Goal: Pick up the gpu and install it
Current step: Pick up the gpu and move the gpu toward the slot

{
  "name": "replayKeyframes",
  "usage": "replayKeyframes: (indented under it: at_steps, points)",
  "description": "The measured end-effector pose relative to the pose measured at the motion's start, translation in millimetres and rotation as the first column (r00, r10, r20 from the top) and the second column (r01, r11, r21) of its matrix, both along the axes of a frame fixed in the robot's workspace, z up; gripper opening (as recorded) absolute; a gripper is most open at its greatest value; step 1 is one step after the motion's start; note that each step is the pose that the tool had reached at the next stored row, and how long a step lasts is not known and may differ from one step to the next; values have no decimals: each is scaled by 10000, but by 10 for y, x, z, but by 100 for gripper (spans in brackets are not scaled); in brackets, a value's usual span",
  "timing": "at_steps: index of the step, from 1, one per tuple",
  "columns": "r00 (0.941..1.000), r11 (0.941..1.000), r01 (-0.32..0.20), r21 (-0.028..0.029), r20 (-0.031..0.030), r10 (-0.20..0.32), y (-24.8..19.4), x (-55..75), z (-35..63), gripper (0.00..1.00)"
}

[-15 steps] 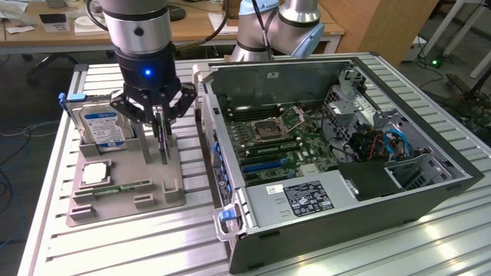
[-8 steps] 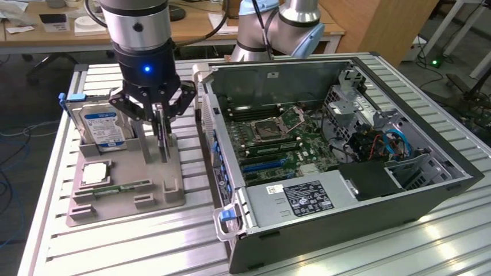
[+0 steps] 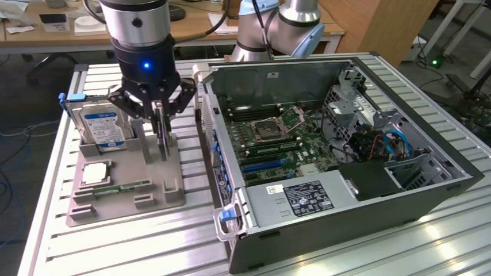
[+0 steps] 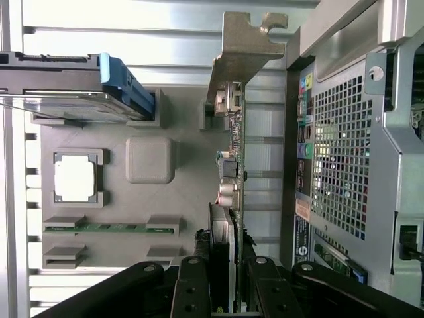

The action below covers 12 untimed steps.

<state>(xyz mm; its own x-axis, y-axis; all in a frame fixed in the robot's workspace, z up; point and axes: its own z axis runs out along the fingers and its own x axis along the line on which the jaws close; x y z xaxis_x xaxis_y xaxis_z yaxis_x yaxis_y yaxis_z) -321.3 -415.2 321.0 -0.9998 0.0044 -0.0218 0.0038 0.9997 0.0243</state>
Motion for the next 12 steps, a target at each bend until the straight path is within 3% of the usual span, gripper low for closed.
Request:
replayKeyframes:
  at_steps: [12]
  points:
    - [10000,10000,0,0,0,0,0,0,103,27]
